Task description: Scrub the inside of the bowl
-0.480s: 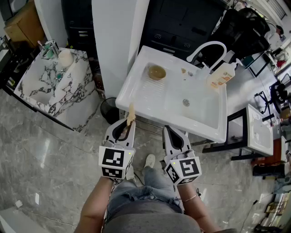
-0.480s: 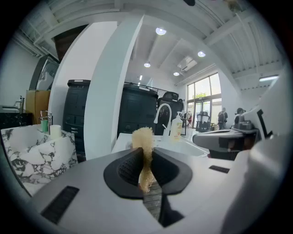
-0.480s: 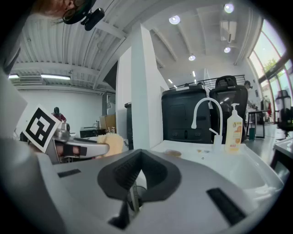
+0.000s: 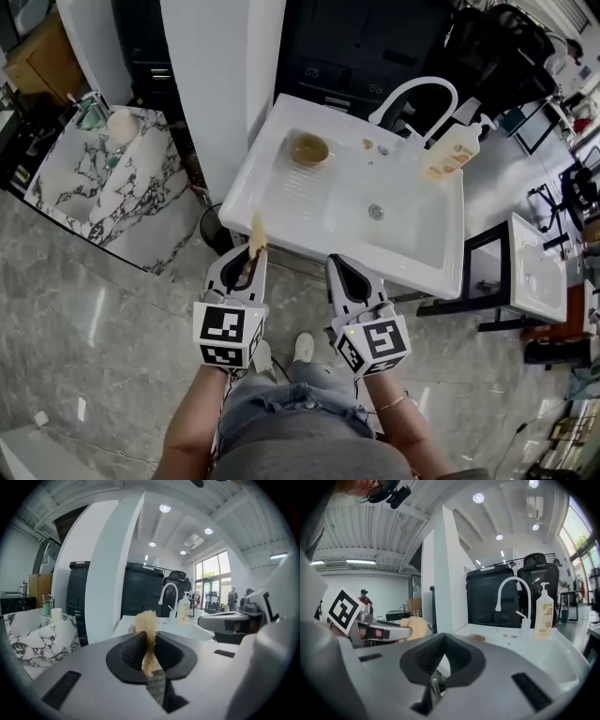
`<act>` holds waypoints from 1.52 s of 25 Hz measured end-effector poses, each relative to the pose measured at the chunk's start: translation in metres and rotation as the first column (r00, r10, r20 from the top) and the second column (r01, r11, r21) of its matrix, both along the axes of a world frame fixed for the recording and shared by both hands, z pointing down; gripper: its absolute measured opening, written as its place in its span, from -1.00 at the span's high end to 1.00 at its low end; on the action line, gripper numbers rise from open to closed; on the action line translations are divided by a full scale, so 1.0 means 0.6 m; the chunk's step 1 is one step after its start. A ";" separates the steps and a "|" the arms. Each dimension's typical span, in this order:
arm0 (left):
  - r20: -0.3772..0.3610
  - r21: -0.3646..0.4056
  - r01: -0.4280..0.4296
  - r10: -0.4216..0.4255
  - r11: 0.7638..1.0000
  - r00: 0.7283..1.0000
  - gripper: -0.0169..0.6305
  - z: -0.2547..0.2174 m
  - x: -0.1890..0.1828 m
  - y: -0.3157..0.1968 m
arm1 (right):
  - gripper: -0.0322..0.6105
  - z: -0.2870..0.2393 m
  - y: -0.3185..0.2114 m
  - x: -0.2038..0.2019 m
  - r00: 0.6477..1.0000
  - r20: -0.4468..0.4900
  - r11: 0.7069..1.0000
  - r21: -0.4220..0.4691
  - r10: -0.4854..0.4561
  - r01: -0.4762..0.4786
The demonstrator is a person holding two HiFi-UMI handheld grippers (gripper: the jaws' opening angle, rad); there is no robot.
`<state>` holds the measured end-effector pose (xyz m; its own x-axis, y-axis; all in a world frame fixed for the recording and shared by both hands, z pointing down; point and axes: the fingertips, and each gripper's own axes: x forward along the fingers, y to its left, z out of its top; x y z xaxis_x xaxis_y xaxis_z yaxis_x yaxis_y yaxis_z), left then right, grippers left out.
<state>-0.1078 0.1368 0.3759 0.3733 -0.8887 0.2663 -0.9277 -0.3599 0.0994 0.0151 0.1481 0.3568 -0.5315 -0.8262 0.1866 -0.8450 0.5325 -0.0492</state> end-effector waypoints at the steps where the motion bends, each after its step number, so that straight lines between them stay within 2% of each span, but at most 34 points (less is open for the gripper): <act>1: 0.000 -0.002 0.009 -0.009 1.000 1.000 0.81 0.000 0.007 -0.004 | 0.87 -0.001 -0.007 0.006 1.000 0.003 1.000 0.000 -0.011 0.011; 8: 0.007 -0.001 0.089 -0.089 0.996 0.996 0.81 -0.005 0.058 -0.045 | 0.87 0.000 -0.082 0.051 0.991 -0.046 0.992 0.001 -0.123 0.123; 15: 0.057 0.021 0.158 -0.159 0.987 0.986 0.81 -0.015 0.110 -0.067 | 0.87 0.010 -0.134 0.084 0.960 -0.128 0.968 -0.007 -0.251 0.252; 19: 0.082 0.019 0.186 -0.187 0.982 0.979 0.81 -0.012 0.127 -0.075 | 0.87 0.012 -0.149 0.088 0.945 -0.163 0.958 0.001 -0.283 0.287; 29: 0.088 0.002 0.186 -0.185 0.983 0.979 0.81 0.004 0.134 -0.137 | 0.87 0.049 -0.210 0.075 0.893 -0.290 0.938 -0.060 -0.343 0.341; 34: 0.080 -0.008 0.175 -0.174 0.984 0.981 0.81 0.020 0.106 -0.188 | 0.86 0.071 -0.260 0.040 0.867 -0.366 0.939 -0.074 -0.338 0.335; 38: 0.091 -0.011 0.158 -0.156 0.987 0.984 0.81 0.023 0.072 -0.235 | 0.86 0.099 -0.305 0.003 0.849 -0.391 0.935 -0.127 -0.355 0.332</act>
